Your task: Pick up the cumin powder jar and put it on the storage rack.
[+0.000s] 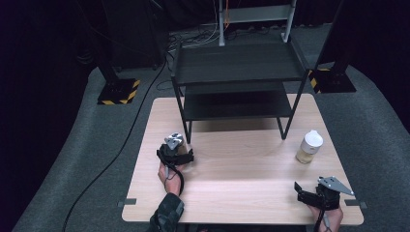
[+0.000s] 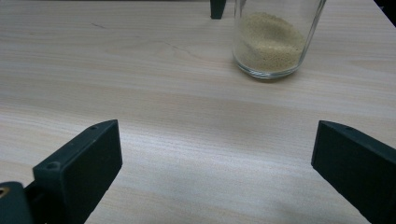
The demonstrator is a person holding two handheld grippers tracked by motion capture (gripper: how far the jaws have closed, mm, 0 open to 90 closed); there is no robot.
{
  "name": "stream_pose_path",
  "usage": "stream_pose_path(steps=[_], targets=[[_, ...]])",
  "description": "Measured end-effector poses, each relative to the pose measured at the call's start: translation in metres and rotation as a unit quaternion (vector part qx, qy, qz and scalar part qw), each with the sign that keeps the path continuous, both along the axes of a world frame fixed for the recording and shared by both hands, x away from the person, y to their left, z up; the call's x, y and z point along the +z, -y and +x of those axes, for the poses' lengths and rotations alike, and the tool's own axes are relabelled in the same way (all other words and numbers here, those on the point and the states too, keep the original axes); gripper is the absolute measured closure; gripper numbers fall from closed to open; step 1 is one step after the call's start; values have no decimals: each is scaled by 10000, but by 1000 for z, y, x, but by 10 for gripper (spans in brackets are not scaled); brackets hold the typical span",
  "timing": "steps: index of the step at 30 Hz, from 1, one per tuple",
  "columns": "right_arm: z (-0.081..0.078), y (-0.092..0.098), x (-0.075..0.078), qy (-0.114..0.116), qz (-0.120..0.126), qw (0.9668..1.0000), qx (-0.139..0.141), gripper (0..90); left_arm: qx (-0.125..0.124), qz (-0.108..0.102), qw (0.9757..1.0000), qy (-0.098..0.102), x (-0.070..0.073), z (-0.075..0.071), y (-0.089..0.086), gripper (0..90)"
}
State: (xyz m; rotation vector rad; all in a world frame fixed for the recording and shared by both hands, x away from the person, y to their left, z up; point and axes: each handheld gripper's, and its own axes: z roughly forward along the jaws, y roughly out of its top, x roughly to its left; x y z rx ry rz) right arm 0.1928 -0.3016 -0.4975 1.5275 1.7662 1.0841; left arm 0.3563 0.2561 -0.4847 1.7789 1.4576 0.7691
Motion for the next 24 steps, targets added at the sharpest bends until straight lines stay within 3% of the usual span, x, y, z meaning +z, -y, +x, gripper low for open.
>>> stream_pose_path(steps=[1, 2, 24], targets=[[0, 0, 0, 4, 1, 10000, -2, 3, 82, -15, 10000, 4, 0, 1, 1, 235], [0, 0, 0, 10, 10, 10000, -3, 2, 107, 19, 9999, 3, 0, 2, 2, 300], [-2, 1, -1, 42, 48, 10000, -28, 4, -9, -88, 10000, 39, 2, -3, -1, 302]])
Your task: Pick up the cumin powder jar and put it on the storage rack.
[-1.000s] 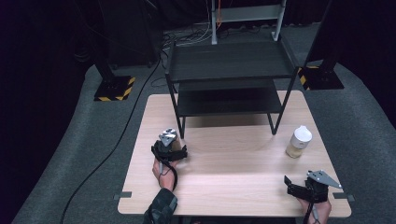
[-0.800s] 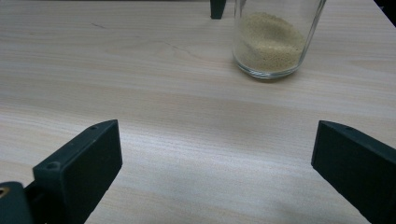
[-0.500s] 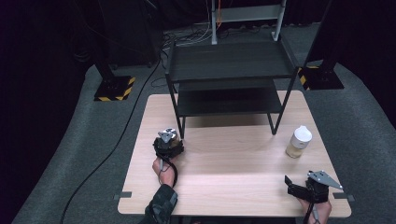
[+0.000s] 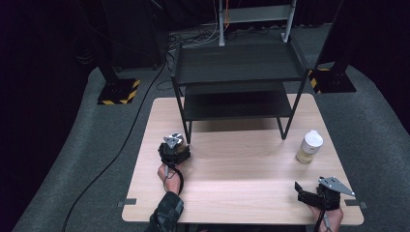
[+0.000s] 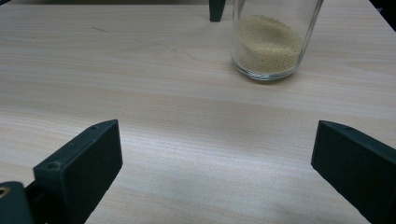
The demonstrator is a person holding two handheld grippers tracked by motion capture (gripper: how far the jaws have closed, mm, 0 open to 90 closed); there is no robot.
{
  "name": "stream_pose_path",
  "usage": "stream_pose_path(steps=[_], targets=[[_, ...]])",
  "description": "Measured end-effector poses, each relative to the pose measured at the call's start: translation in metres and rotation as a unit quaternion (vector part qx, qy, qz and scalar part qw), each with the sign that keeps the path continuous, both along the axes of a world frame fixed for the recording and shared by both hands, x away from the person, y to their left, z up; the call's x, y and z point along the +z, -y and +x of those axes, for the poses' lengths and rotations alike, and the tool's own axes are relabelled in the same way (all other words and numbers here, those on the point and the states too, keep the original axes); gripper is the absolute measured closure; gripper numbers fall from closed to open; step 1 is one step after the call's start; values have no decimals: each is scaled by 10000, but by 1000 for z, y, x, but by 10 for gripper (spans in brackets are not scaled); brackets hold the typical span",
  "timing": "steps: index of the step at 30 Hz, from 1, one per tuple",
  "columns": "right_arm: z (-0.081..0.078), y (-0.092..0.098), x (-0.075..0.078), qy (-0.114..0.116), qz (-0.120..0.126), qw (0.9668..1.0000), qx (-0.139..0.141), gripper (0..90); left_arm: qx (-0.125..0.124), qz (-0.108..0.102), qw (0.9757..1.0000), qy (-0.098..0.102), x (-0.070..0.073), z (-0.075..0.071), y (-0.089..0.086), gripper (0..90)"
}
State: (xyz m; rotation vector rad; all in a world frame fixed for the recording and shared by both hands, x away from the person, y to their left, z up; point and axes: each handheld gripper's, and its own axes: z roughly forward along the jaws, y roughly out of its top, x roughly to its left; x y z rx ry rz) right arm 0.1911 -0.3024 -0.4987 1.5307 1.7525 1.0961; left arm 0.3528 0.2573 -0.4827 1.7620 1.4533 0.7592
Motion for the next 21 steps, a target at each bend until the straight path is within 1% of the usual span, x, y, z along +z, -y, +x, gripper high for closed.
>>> stream_pose_path(steps=[6, 7, 11, 13, 14, 17, 21], targets=[[0, 0, 0, -7, 2, 10000, 0, 3, -136, 57, 9999, -1, 3, -7, -1, 302], [0, 0, 0, -9, -1, 10000, -3, 3, -180, 52, 9998, -4, 3, -10, -1, 302], [1, 0, 0, -15, -6, 10000, -5, 4, -251, 29, 9997, -26, 5, -13, -1, 302], [1, 0, 1, -31, -3, 10000, -3, 4, -336, 12, 9994, -2, 7, -18, -1, 302], [1, 0, 1, -31, -3, 10000, -3, 4, -336, 12, 9994, -2, 7, -18, -1, 302], [1, 0, 0, -22, 6, 10000, -9, 4, -398, 19, 9992, 32, 11, -20, 0, 302], [0, 1, 0, -2, 43, 10000, -20, 5, -541, 30, 9985, 54, 17, -23, 5, 302]])
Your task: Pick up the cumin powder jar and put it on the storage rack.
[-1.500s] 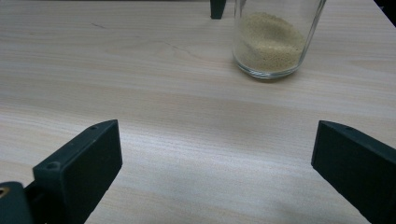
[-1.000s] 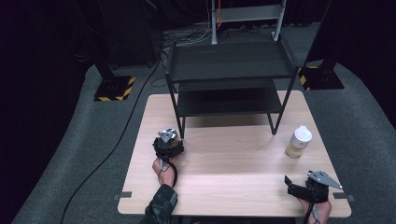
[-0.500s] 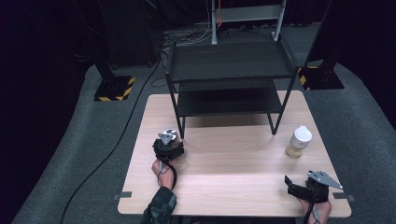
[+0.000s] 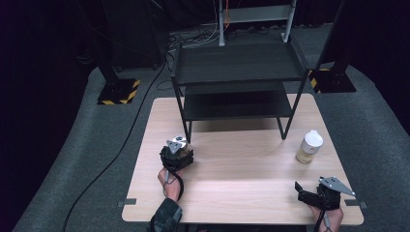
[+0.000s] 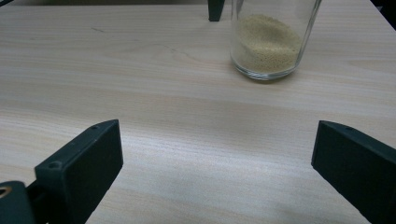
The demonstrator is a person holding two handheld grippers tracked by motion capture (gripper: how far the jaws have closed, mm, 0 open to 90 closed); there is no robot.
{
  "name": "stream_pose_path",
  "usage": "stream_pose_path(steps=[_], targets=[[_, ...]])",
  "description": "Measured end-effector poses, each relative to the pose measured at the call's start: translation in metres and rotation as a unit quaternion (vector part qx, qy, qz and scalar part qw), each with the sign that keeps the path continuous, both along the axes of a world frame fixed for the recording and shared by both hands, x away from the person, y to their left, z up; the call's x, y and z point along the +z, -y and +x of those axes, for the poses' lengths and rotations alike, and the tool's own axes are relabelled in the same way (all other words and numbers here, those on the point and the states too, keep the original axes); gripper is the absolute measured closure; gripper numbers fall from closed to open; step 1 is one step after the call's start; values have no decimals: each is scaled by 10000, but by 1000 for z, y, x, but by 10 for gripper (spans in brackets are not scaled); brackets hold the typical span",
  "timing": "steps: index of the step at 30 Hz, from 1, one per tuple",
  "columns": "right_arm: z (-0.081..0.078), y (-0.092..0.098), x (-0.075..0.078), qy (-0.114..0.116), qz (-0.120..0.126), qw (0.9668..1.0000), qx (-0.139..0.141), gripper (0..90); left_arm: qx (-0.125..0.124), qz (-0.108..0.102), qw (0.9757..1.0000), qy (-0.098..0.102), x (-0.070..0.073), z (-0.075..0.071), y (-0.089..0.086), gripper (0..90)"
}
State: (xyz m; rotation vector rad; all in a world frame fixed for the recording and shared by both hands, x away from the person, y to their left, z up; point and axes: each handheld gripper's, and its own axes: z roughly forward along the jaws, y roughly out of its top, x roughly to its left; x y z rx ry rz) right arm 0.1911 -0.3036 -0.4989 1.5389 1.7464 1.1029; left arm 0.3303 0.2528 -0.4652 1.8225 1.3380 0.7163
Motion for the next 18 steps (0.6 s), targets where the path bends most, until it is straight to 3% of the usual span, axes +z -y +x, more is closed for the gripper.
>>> stream_pose_path(steps=[18], targets=[[-4, 8, -5, 134, 209, 9997, 18, 6, -345, 81, 9994, -30, 17, 3, 31, 302]])
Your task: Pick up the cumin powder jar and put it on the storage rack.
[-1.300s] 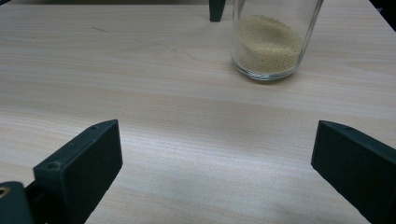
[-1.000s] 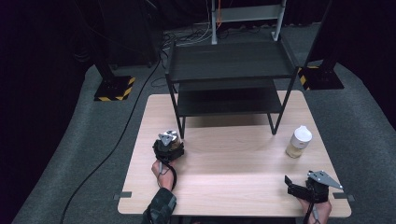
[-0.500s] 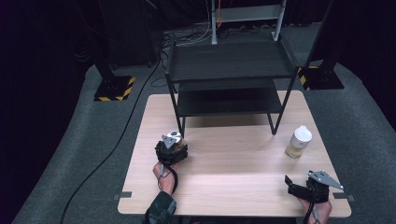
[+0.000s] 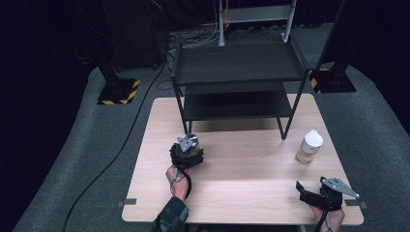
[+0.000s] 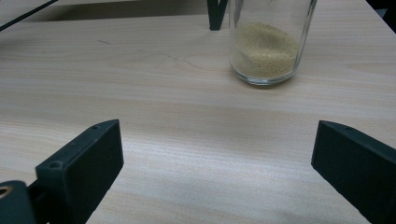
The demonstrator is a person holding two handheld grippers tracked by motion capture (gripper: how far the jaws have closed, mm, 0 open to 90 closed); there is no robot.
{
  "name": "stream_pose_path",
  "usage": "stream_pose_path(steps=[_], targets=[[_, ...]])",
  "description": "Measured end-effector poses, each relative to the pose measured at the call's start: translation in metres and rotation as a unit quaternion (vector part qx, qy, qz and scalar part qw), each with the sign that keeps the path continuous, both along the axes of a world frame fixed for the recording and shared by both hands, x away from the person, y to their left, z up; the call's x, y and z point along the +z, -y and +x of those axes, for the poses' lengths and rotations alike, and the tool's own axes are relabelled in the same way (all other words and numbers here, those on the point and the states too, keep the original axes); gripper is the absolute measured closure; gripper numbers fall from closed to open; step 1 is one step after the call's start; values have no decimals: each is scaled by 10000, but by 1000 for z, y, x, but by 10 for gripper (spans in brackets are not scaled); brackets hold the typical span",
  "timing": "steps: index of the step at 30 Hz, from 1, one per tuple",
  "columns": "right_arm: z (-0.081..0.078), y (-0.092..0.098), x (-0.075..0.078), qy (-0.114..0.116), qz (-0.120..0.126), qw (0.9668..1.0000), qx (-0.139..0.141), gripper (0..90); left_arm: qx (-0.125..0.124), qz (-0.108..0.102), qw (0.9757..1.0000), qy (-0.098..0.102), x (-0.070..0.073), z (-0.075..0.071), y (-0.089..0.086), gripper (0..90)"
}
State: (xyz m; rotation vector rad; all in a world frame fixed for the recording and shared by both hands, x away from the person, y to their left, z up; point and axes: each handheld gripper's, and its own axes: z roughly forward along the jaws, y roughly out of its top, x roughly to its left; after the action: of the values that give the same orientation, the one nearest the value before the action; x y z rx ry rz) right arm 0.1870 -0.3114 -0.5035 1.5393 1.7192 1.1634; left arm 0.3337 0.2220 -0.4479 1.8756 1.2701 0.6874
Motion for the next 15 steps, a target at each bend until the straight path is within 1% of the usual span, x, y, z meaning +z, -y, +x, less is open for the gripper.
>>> stream_pose_path(steps=[6, 12, 13, 15], targets=[[-1, 0, -1, 34, 31, 10000, -28, 7, -110, 38, 9999, 24, 4, 0, 10, 302], [-2, 1, -1, 47, 38, 10000, -5, 7, -168, 64, 9998, 28, 6, 1, 19, 302], [-2, 1, -1, 46, 41, 10000, 0, 7, -191, 92, 9998, 21, 7, 1, 20, 302], [-1, 1, -1, 45, 38, 10000, -1, 8, -184, 69, 9998, 19, 8, 1, 22, 302]])
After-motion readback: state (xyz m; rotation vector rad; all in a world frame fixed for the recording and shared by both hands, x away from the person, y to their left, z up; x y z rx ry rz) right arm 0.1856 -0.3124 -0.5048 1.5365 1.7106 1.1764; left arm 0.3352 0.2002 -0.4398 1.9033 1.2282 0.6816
